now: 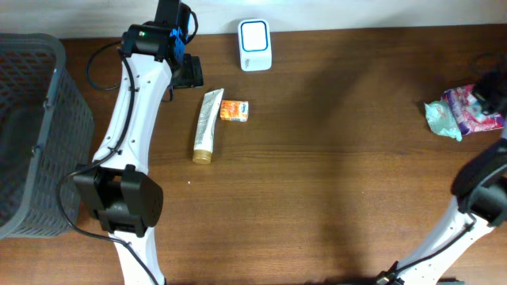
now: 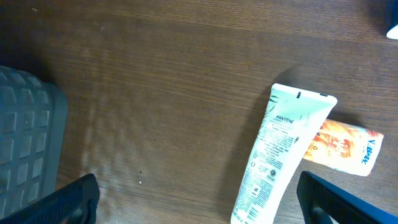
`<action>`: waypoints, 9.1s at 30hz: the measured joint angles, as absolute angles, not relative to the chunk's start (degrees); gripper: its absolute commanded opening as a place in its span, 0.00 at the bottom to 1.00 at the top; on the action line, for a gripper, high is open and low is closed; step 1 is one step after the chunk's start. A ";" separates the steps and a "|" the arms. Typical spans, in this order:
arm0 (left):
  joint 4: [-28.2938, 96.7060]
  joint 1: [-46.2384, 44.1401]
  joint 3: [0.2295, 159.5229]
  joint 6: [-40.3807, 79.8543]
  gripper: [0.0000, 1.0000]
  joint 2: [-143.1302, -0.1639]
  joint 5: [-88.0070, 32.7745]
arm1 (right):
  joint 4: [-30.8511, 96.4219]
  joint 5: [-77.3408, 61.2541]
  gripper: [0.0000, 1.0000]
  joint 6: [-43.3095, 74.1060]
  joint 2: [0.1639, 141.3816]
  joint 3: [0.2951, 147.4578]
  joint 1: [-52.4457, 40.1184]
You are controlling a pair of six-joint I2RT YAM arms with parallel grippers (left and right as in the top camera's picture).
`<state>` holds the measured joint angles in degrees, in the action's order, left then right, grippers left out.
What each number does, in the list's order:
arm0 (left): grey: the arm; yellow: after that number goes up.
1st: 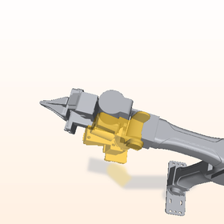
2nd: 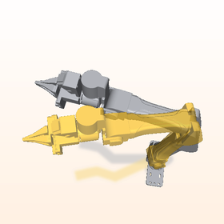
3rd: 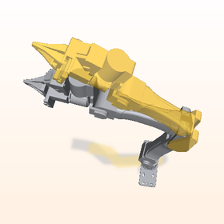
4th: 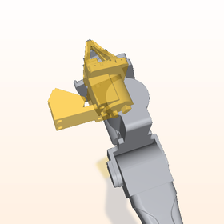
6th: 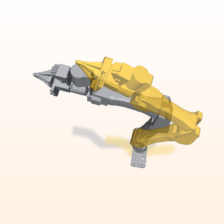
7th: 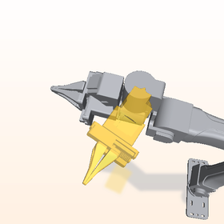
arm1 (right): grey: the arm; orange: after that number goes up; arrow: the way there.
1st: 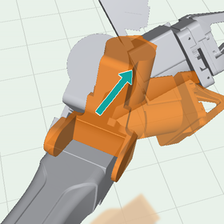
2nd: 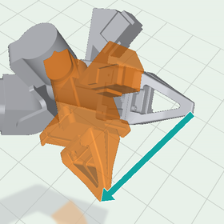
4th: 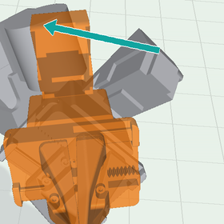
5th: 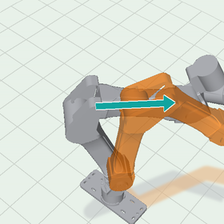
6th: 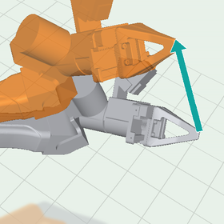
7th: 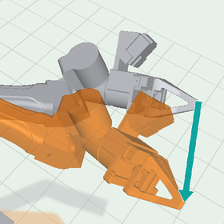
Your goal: Scan the item barcode
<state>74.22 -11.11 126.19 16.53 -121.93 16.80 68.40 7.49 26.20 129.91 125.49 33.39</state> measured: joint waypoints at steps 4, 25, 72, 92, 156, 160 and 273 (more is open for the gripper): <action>74.24 -11.14 126.19 16.53 0.99 -121.93 16.80 | 68.27 4.89 0.04 33.50 129.91 123.09 41.67; 74.17 -11.22 126.19 16.56 0.99 -121.93 16.80 | 67.31 -36.21 0.78 2.57 116.07 114.37 15.90; 74.19 -11.25 126.19 16.53 0.99 -121.93 16.80 | 70.72 -52.14 0.04 -10.98 140.00 115.11 -13.08; 74.22 -11.25 126.19 16.53 0.99 -121.93 16.80 | 92.25 -81.28 0.04 -51.20 139.90 117.64 1.15; 74.24 -11.25 126.19 16.56 0.99 -121.93 16.78 | 81.91 -3.97 0.04 11.31 138.61 119.85 -9.26; 74.24 -11.29 126.19 16.53 0.99 -121.93 16.80 | 85.27 22.48 0.04 20.36 137.53 120.49 -14.96; 74.22 -11.29 126.19 16.56 0.99 -121.93 16.80 | 83.37 5.85 0.99 34.59 114.91 123.85 20.08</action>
